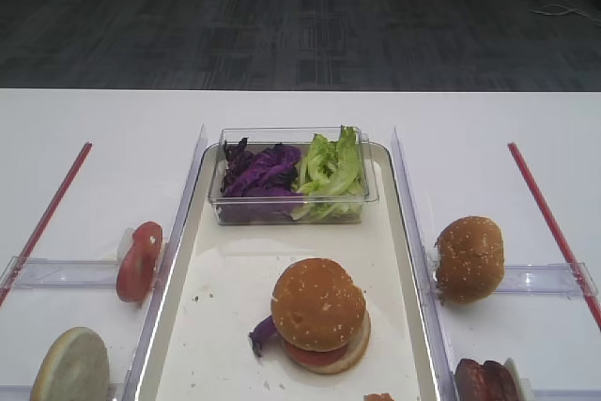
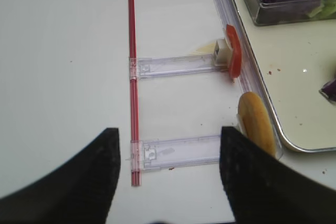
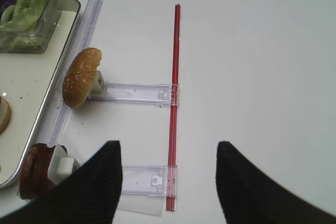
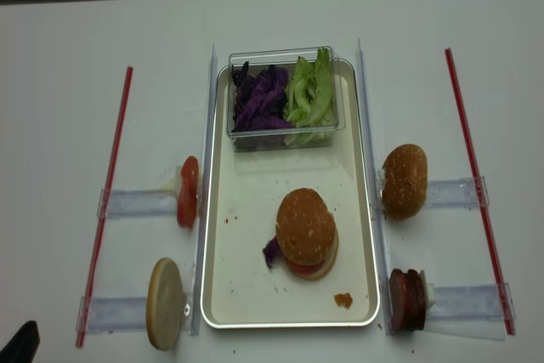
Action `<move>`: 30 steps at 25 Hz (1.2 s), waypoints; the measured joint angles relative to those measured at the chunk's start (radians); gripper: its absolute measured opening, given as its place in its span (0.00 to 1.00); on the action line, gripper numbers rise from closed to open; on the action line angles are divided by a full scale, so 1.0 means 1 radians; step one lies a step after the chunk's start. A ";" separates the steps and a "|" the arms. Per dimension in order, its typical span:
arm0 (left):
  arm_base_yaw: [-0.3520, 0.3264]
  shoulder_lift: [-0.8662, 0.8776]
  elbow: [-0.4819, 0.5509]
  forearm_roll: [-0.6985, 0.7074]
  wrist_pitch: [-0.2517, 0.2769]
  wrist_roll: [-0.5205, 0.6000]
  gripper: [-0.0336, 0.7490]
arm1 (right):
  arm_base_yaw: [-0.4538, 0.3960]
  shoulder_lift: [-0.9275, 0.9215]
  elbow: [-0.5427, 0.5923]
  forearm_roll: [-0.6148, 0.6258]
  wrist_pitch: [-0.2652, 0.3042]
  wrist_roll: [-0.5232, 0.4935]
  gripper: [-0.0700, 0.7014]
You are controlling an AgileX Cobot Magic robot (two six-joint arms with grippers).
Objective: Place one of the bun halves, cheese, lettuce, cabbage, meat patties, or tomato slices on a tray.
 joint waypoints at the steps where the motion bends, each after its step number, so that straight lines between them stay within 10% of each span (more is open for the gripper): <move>1: 0.000 0.000 0.000 0.000 0.000 0.000 0.55 | 0.000 0.000 0.000 0.000 0.000 0.000 0.64; 30: 0.000 0.000 0.000 0.000 0.000 0.000 0.55 | 0.000 0.000 0.000 0.000 0.000 0.000 0.57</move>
